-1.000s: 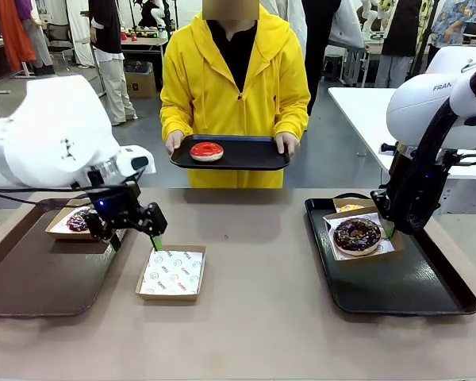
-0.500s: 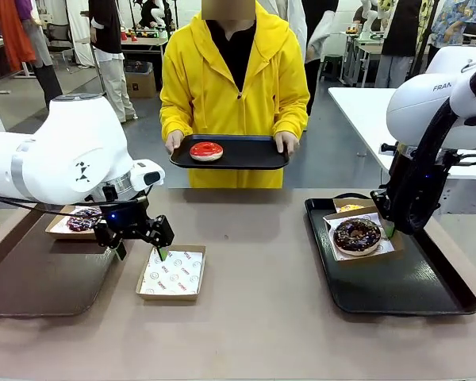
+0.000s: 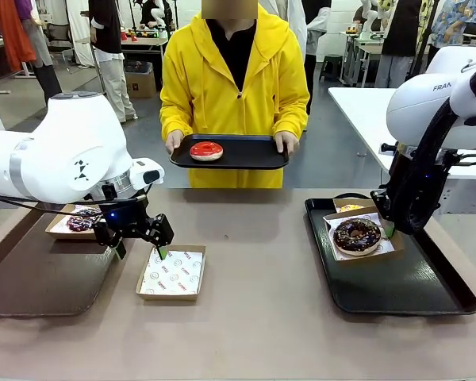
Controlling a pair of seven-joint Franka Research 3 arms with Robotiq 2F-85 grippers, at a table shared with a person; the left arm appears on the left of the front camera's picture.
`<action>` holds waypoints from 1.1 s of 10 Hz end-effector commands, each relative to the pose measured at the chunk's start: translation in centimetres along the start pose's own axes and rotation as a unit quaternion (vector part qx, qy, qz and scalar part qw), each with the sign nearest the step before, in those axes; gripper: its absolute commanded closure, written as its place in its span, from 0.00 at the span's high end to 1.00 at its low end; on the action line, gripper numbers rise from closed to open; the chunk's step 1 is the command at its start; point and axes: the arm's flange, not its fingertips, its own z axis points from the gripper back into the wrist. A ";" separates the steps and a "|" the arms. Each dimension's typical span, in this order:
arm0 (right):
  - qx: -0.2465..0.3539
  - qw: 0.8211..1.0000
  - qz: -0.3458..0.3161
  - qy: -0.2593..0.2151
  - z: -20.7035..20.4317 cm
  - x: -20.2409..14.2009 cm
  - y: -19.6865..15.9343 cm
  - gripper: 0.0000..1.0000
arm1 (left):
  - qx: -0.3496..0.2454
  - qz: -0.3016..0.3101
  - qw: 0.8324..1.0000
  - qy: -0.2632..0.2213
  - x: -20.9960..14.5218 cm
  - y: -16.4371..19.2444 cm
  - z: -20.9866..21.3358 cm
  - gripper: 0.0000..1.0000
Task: Individually package the donuts and arrange them on the tray.
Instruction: Place the picked Paper togo box on the Handle tray while simultaneously picking up another Paper togo box from the table with the other hand.
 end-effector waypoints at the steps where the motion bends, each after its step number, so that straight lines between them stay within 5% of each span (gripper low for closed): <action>1: 0.001 1.000 0.001 0.003 0.3 0.0 0.1 0.01 | -0.005 -0.004 1.000 0.003 -0.3 0.0 0.3 1.00; 11: 0.021 1.000 0.015 0.012 -4.5 -2.2 -2.3 0.01 | 0.047 0.028 0.998 0.015 1.3 -2.1 -3.6 1.00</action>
